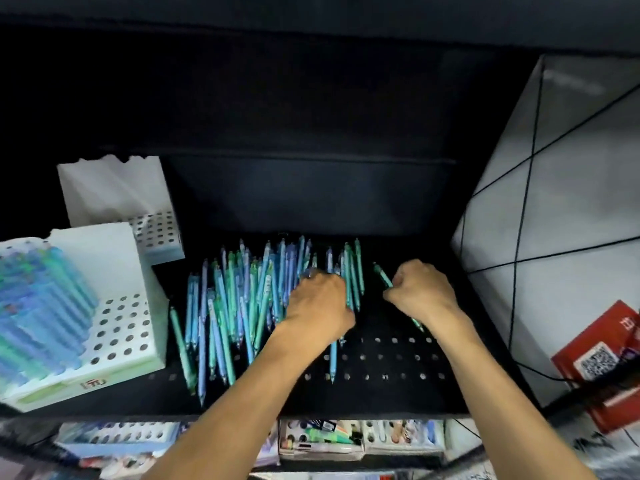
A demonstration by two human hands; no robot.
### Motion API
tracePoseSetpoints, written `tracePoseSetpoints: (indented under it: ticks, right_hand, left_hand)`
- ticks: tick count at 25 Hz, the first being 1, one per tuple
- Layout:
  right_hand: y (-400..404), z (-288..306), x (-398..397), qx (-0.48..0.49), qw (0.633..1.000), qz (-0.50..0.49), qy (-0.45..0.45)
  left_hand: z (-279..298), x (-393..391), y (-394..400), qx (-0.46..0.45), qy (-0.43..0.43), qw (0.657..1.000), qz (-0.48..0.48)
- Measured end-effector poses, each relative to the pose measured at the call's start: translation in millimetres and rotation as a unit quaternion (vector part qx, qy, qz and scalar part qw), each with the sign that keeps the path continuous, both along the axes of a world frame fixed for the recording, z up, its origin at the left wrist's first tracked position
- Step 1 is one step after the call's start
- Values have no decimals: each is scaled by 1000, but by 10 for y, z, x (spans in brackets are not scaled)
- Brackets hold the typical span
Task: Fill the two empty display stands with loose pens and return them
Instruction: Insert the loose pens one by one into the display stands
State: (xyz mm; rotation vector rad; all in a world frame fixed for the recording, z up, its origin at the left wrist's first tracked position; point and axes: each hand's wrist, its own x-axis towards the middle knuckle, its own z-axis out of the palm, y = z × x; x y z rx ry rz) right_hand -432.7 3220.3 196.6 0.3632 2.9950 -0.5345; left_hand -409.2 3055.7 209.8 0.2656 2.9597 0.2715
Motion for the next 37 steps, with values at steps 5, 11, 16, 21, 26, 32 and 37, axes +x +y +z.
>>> tracePoseSetpoints:
  ticks: [5, 11, 16, 21, 26, 32, 37]
  right_hand:
    - [17, 102, -187, -35, 998, 0, 50]
    - [-200, 85, -297, -39, 999, 28, 8]
    - [-142, -40, -336, -35, 999, 29, 23]
    - [-115, -136, -343, -29, 998, 37, 47]
    - [-106, -185, -340, -40, 996, 34, 65]
    - [-94, -189, -343, -49, 997, 25, 61]
    - [-107, -186, -329, -37, 997, 28, 56]
  left_hand:
    - [20, -61, 126, 21, -44, 998, 33]
    - [44, -164, 225, -5, -66, 997, 34]
    - [176, -359, 37, 34, 5, 999, 36]
    - [60, -1050, -322, -43, 76, 991, 97]
    - [-31, -1359, -417, -8, 46, 990, 137]
    - [-77, -1498, -440, 47, 18, 987, 153]
    - [-148, -1594, -295, 66, 10, 990, 127]
